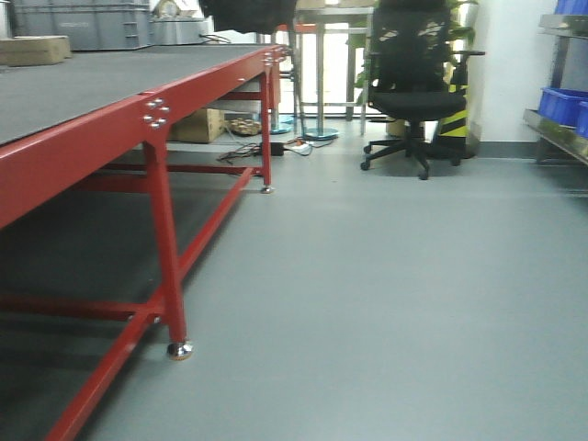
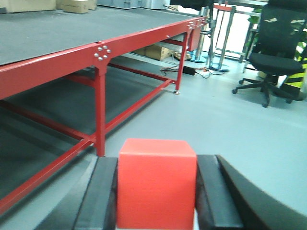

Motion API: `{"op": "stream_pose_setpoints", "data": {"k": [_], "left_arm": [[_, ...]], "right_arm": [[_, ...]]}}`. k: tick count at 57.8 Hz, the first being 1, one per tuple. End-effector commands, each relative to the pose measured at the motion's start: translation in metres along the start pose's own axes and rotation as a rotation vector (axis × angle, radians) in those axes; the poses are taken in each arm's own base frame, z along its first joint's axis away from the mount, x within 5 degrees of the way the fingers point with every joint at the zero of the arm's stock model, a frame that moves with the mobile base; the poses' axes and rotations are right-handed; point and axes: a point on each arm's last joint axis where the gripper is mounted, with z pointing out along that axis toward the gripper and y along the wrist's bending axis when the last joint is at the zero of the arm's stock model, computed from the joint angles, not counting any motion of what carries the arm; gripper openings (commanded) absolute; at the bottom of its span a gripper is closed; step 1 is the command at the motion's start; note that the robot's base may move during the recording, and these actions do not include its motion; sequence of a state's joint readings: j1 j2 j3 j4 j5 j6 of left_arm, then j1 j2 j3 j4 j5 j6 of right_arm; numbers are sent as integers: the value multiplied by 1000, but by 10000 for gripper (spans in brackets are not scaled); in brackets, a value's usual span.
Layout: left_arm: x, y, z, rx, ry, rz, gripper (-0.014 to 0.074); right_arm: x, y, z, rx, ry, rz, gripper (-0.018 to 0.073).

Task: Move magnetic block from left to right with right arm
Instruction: 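Drive the base away from the red table carrying the cube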

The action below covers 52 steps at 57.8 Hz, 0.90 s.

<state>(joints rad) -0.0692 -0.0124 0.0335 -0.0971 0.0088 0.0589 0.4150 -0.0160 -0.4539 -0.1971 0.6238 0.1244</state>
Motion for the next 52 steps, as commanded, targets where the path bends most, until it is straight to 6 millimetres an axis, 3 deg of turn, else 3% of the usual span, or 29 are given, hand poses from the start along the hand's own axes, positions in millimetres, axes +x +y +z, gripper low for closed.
{"op": "stream_pose_setpoints", "data": {"k": [1,52], "left_arm": [[-6,1,-1,-4,-94,-12,-126],[-6,1,-1,-15,-94,-10,-126]], "right_arm": [[-15,-1,-4,6,-110,-22,194],[-15,-1,-4,6,-110,-22,194]]}}
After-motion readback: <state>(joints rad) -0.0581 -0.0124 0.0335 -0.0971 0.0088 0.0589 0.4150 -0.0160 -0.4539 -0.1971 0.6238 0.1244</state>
